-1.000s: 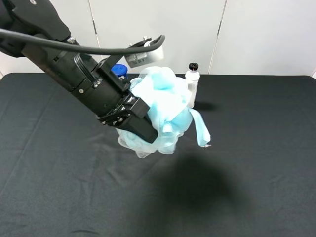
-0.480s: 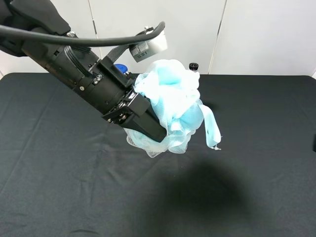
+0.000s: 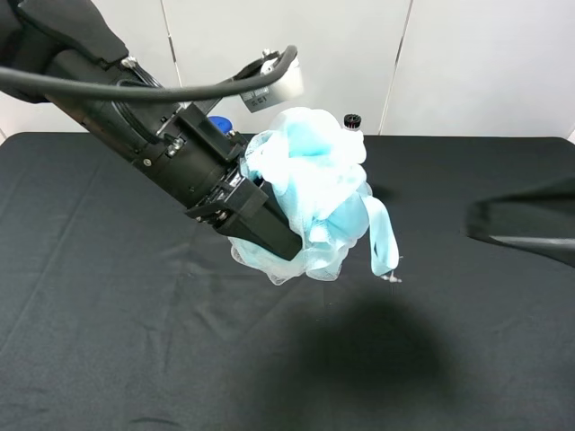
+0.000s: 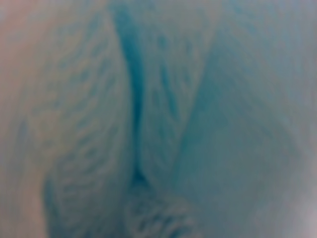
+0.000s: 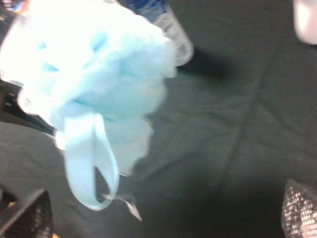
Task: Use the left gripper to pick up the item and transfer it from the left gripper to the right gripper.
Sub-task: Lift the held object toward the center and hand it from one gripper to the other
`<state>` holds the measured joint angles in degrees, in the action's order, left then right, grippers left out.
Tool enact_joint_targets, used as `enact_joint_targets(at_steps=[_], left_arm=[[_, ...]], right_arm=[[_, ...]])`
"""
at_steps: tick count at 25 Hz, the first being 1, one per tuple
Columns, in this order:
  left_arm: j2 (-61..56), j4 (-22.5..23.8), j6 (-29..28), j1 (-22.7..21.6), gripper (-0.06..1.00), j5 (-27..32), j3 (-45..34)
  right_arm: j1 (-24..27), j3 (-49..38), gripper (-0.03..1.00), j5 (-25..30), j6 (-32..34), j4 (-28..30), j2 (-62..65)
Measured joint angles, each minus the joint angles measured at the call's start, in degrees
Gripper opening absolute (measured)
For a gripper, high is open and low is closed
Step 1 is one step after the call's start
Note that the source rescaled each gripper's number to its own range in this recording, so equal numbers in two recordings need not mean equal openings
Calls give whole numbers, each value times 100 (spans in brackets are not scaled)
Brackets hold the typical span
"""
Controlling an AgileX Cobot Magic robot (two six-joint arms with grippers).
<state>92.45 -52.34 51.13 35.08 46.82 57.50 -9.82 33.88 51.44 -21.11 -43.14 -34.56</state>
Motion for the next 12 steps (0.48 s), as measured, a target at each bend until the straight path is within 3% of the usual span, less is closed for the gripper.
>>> enact_joint_targets(at_steps=[4,12], left_arm=[[0,-5,383,0,4,-33,0],[0,-30,1417,0,4,-489,0]], right_arm=[[-115,0,100,-169,-587,-959,-706],[-115,7,100,-119,-1463,-2193,-1691]])
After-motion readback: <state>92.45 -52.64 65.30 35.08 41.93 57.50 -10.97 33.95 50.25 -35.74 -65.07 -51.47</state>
